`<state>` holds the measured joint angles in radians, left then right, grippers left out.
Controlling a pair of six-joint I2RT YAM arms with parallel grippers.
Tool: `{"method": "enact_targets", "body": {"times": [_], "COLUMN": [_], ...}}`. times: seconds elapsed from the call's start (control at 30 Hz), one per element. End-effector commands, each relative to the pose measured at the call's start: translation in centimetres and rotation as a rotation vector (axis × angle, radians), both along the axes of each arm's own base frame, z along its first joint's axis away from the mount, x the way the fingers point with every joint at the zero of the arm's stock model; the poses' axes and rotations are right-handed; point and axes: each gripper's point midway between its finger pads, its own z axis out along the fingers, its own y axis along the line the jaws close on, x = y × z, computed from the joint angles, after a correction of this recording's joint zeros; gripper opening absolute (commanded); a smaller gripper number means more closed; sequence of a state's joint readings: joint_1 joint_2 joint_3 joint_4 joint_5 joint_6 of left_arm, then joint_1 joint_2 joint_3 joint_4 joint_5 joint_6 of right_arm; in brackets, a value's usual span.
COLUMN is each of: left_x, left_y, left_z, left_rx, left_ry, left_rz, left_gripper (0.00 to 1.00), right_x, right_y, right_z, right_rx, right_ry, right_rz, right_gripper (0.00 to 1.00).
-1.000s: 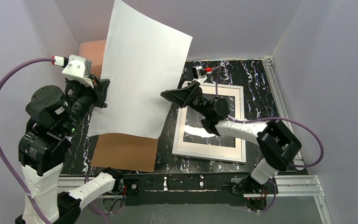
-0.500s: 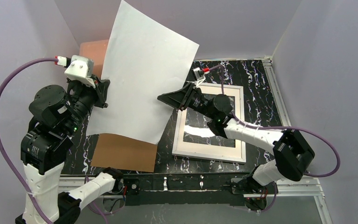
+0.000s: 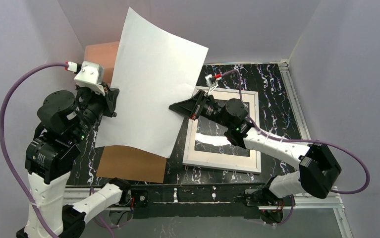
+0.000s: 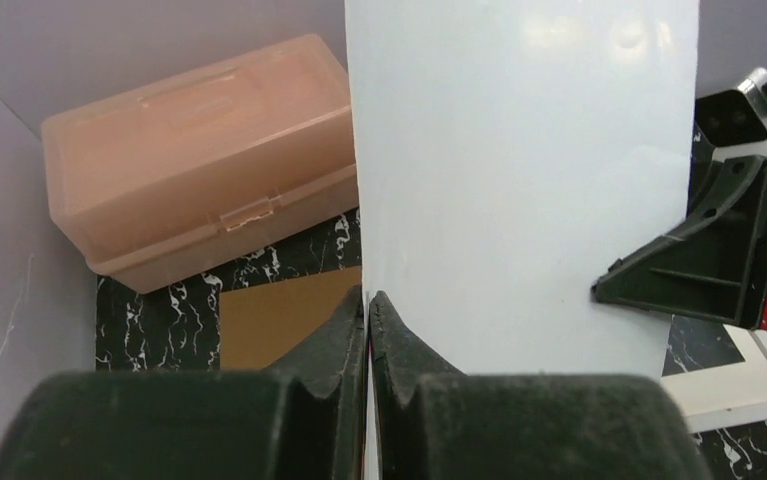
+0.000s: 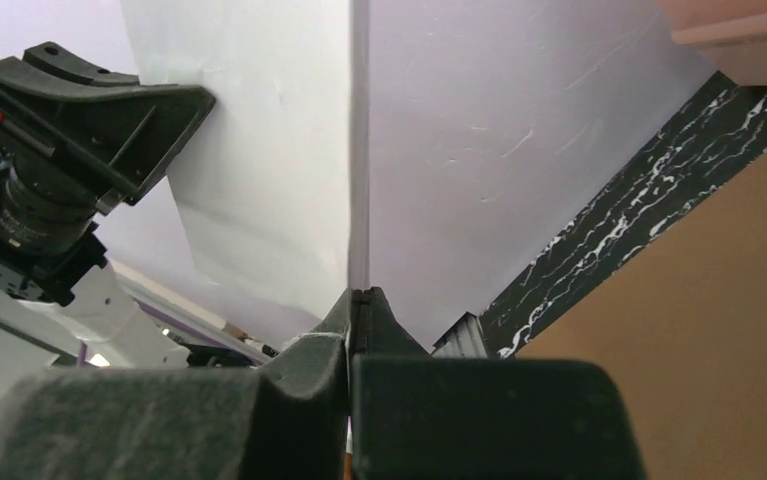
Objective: Put the photo into the frame
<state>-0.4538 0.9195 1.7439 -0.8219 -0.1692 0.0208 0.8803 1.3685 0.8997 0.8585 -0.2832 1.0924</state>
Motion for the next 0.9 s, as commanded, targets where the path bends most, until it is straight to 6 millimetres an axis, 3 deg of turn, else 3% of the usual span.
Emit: {"method": "enact_targets", "body": {"times": [0.0, 0.07, 0.2, 0.37, 0.4, 0.5, 0.6, 0.7, 0.87], "left_x": [-0.1, 0.1, 0.6, 0.6, 0.7, 0.7, 0.9, 0.5, -0.4], "left_y": [-1.3, -1.8, -2.2, -2.9, -2.9, -3.1, -2.9, -3.1, -2.5], "left_z": [-3.2, -4.8, -8.2, -13.7, -14.8, -18.1, -20.4, -21.5, -21.8], "left_rx": [0.025, 0.044, 0.117, 0.219, 0.235, 0.298, 0.354, 0.371, 0.410], "left_ry": [0.110, 0.161, 0.265, 0.407, 0.433, 0.516, 0.545, 0.572, 0.592], "left_rz": [-0.062, -0.082, -0.106, -0.168, -0.173, -0.208, -0.229, -0.262, -0.275], "left_gripper": [0.04, 0.13, 0.64, 0.96, 0.98, 0.98, 0.98, 0.98, 0.98], "right_x": [-0.2, 0.0, 1.4, 1.8, 1.6, 1.9, 1.5, 1.4, 2.1], "right_y": [-0.4, -0.7, -2.9, -6.9, -8.0, -11.0, -12.5, -13.8, -15.4], "right_z": [2.8, 2.1, -0.1, -0.3, -1.4, -2.2, -3.4, -5.7, -8.4], "right_rx": [-0.001, -0.051, -0.212, -0.385, -0.460, -0.609, -0.738, -0.859, -0.956], "right_ry": [-0.058, -0.042, 0.015, 0.028, 0.058, 0.105, 0.110, 0.123, 0.197], "right_rz": [-0.027, -0.048, -0.177, -0.270, -0.287, -0.349, -0.350, -0.351, -0.347], "right_gripper": [0.01, 0.01, 0.01, 0.01, 0.01, 0.01, 0.01, 0.01, 0.01]}}
